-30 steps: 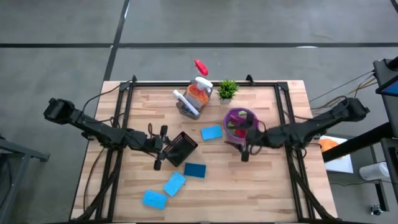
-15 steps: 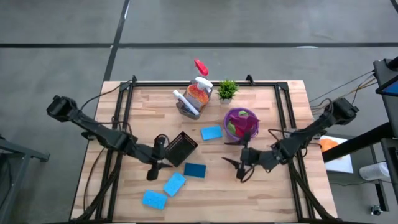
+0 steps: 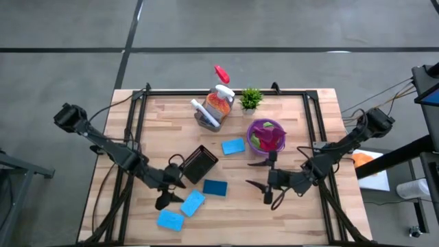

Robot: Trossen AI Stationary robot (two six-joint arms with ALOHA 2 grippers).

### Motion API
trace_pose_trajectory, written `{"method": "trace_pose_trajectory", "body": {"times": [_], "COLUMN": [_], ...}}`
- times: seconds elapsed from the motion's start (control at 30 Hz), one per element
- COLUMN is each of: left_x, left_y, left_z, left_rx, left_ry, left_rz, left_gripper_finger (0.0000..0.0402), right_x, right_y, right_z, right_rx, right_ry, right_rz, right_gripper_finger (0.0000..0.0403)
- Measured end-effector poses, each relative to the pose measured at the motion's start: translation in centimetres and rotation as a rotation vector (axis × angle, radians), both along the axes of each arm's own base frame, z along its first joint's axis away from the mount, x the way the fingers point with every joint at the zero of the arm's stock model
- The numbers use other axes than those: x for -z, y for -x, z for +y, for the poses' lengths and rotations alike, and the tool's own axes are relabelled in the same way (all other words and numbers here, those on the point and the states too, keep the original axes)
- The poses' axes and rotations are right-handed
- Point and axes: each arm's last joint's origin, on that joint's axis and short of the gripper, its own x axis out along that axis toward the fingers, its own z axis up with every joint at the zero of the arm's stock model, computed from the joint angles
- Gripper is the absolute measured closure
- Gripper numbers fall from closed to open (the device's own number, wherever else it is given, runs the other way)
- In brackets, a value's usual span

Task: Pick & Place Kitchen Items
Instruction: Put the blue sponge into the black basket

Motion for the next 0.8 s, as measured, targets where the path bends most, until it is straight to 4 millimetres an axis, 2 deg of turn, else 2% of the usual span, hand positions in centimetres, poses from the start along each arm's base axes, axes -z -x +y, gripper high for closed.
{"method": "trace_pose_trajectory", "body": {"times": [0.13, 0.2, 0.37, 0.53, 0.8], "left_x": [1.0, 1.8, 3.3, 4.1, 5.5], "left_y": [-0.2, -0.5, -1.7, -2.8, -3.5], "left_z": [-0.7, -1.1, -2.0, -2.8, -3.4], "left_rx": [-0.040, -0.061, -0.098, -0.113, -0.146], "left_ry": [0.040, 0.051, 0.042, 0.024, -0.013], "left_rz": [0.068, 0.106, 0.189, 0.232, 0.345], "left_gripper_finger": [0.0016, 0.0007, 0.0040, 0.0067, 0.0082], "right_x": [-0.1, -0.1, -0.1, -0.1, -0.1], "right_y": [0.3, 0.3, 0.4, 0.4, 0.4], "right_z": [0.2, 0.3, 0.4, 0.4, 0.4], "right_rx": [0.005, 0.005, 0.009, 0.009, 0.007], "right_ry": [0.005, 0.006, 0.012, 0.014, 0.020], "right_rz": [-0.003, -0.005, -0.006, -0.006, -0.004], "right_gripper_finger": [0.0131, 0.0131, 0.0131, 0.0130, 0.0131]}}
